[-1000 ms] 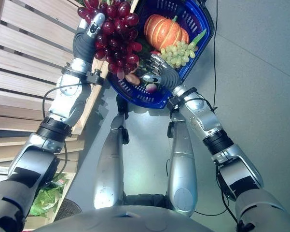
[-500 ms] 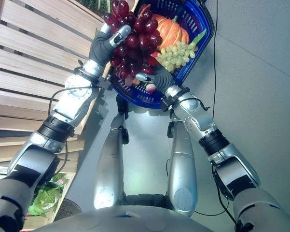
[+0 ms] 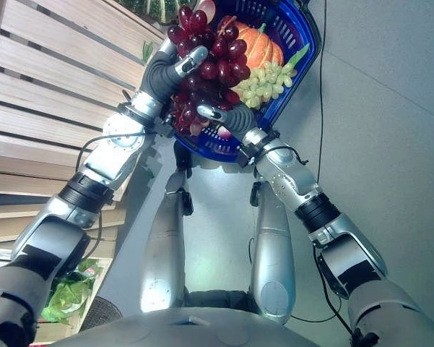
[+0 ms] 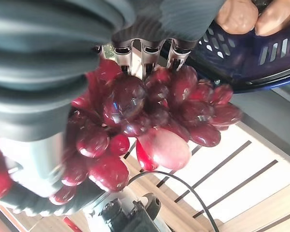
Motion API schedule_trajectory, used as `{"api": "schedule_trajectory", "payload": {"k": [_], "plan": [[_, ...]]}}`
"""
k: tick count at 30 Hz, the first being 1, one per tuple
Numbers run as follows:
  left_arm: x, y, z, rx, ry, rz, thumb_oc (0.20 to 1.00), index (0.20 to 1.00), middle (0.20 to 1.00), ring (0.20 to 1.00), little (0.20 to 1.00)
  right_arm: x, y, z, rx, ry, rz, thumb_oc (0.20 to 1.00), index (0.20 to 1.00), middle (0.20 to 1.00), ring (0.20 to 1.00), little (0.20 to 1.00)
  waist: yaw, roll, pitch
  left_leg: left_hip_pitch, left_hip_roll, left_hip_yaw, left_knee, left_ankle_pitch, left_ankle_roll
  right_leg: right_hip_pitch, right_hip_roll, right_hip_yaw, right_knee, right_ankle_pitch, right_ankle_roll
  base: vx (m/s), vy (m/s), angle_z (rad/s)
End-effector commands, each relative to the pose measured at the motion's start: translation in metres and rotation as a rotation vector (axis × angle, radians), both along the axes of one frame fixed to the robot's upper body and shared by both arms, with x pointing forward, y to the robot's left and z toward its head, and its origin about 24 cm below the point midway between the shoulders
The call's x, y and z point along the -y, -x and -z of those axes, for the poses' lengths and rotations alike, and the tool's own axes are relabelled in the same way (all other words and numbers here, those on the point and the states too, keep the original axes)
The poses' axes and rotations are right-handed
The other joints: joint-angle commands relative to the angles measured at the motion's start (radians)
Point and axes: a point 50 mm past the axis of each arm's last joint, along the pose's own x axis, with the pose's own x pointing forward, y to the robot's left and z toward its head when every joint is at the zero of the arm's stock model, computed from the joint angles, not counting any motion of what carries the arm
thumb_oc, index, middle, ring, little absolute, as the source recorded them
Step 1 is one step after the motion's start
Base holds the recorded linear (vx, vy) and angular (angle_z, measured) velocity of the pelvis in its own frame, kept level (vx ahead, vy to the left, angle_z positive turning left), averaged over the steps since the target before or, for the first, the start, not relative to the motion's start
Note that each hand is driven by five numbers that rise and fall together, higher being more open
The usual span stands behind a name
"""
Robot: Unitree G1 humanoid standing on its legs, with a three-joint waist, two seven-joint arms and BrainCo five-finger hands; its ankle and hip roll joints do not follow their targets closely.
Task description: Pick up fruits and vegetables into the basket
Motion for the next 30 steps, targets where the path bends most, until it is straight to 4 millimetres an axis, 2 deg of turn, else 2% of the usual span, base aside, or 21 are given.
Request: {"api": "schedule_trajectory", "payload": {"k": [1,11,12,13,14,15,23,30], "plan": [[0.022,0.034,-0.037,0.251,0.059,0.147,0.200,0.200,0.200,0.200,0.200,-0.025,0.021,-0.030,0.109,-0.136,-0.162,0.200,0.200,0.200,0.200,0.200,-0.004,-0.008,-0.013,-0.039,-0.080,0.029,0.074,-0.062,0.080,0.084,0.061,-0.033,-0.104,0.024,-0.021,0.00,0.000,0.00],[0.021,0.037,-0.042,0.292,0.113,0.121,0.200,0.200,0.200,0.200,0.200,-0.029,0.019,-0.032,0.104,-0.152,-0.158,0.200,0.200,0.200,0.200,0.200,0.000,-0.009,-0.013,-0.036,-0.085,0.025,0.073,-0.063,0.081,0.088,0.062,-0.033,-0.107,0.027,-0.021,0.00,0.000,0.00],[0.021,0.037,-0.042,0.296,0.120,0.117,0.256,0.256,0.256,0.256,0.256,-0.029,0.019,-0.032,0.105,-0.154,-0.158,0.200,0.200,0.200,0.200,0.200,0.000,-0.009,-0.013,-0.035,-0.086,0.025,0.072,-0.063,0.081,0.088,0.062,-0.033,-0.108,0.026,-0.021,0.00,0.000,0.00],[0.020,0.038,-0.042,0.305,0.132,0.111,0.536,0.536,0.536,0.536,0.536,-0.029,0.019,-0.032,0.106,-0.154,-0.156,0.200,0.200,0.200,0.200,0.200,0.001,-0.010,-0.013,-0.035,-0.087,0.024,0.071,-0.062,0.082,0.089,0.062,-0.033,-0.108,0.026,-0.022,0.00,0.000,0.00],[0.021,0.038,-0.043,0.307,0.139,0.107,0.922,0.922,0.922,0.922,0.922,-0.030,0.019,-0.032,0.105,-0.156,-0.155,0.200,0.200,0.200,0.200,0.200,0.001,-0.010,-0.013,-0.035,-0.087,0.024,0.071,-0.062,0.082,0.089,0.062,-0.034,-0.107,0.027,-0.022,0.00,0.000,0.00],[0.020,0.038,-0.043,0.309,0.148,0.094,1.000,1.000,1.000,1.000,1.000,-0.030,0.019,-0.031,0.104,-0.155,-0.156,0.200,0.200,0.200,0.200,0.200,0.001,-0.010,-0.013,-0.033,-0.087,0.024,0.070,-0.062,0.082,0.091,0.062,-0.034,-0.109,0.027,-0.022,0.00,0.000,0.00],[0.005,0.033,-0.045,0.339,0.282,-0.074,1.000,1.000,1.000,1.000,1.000,-0.028,0.018,-0.032,0.107,-0.167,-0.143,0.200,0.200,0.200,0.200,0.200,0.005,-0.014,-0.013,-0.030,-0.091,0.019,0.067,-0.062,0.082,0.095,0.062,-0.036,-0.114,0.026,-0.022,0.00,0.000,0.00],[-0.014,0.025,-0.042,0.337,0.373,-0.300,1.000,1.000,1.000,1.000,1.000,-0.029,0.018,-0.033,0.112,-0.183,-0.125,0.200,0.200,0.200,0.200,0.200,0.014,-0.013,-0.013,-0.035,-0.096,0.013,0.071,-0.063,0.080,0.093,0.061,-0.043,-0.109,0.022,-0.022,0.00,0.000,0.00]]}}
